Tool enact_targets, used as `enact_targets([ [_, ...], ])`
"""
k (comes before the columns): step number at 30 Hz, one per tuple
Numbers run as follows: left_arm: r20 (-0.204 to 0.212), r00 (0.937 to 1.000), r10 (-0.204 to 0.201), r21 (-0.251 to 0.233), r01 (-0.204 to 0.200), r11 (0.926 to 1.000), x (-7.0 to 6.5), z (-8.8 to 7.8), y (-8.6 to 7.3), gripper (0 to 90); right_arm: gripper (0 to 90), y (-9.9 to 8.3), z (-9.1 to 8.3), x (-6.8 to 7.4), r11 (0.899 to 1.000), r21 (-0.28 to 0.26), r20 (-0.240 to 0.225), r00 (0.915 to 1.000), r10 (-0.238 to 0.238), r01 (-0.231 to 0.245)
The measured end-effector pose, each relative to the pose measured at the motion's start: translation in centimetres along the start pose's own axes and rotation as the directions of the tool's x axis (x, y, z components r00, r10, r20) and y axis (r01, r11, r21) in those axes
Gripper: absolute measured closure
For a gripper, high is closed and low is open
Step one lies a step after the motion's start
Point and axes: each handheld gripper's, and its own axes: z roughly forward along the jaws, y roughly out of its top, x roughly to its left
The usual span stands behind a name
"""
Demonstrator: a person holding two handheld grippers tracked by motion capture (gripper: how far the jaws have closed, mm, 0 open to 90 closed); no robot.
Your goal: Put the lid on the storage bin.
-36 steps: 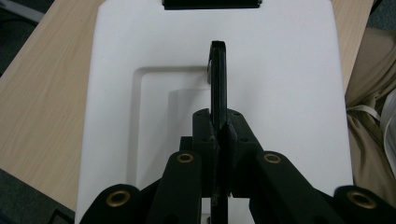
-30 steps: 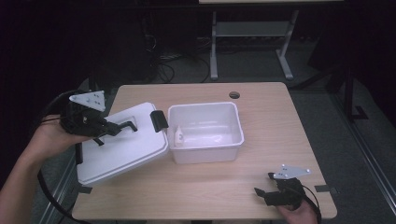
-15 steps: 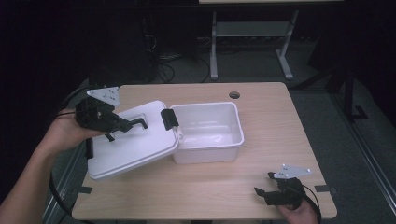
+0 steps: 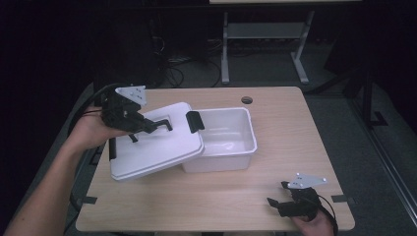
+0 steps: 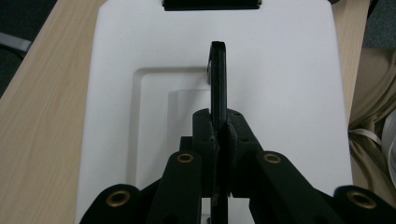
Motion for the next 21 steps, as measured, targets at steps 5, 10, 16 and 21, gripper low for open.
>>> enact_targets([
  [5, 0.007, 0.9999, 0.014, -0.002, -0.014, 0.9999, 0.2, 0.8, 1.1, 84.2, 19.9, -0.1, -0.1, -0.1, 1.0, -0.001, 0.0, 1.0, 0.0, 0.0],
  [10, 0.019, 0.9996, 0.02, -0.007, -0.02, 0.9998, 0.5, 1.3, 1.6, 84.2, 19.9, 0.0, -0.1, 0.0, 1.0, -0.006, -0.003, 1.0, 0.005, -0.005],
  [16, 0.028, 0.9991, 0.031, -0.01, -0.031, 0.9995, 0.9, 2.2, 2.6, 84.2, 19.9, 0.0, -0.1, -0.1, 1.0, -0.009, -0.007, 1.0, 0.004, -0.004],
  [21, 0.036, 0.9984, 0.043, -0.006, -0.043, 0.9991, 1.2, 2.8, 3.5, 84.2, 19.7, 0.0, -0.1, -0.1, 1.0, -0.01, -0.003, 1.0, 0.006, -0.006],
])
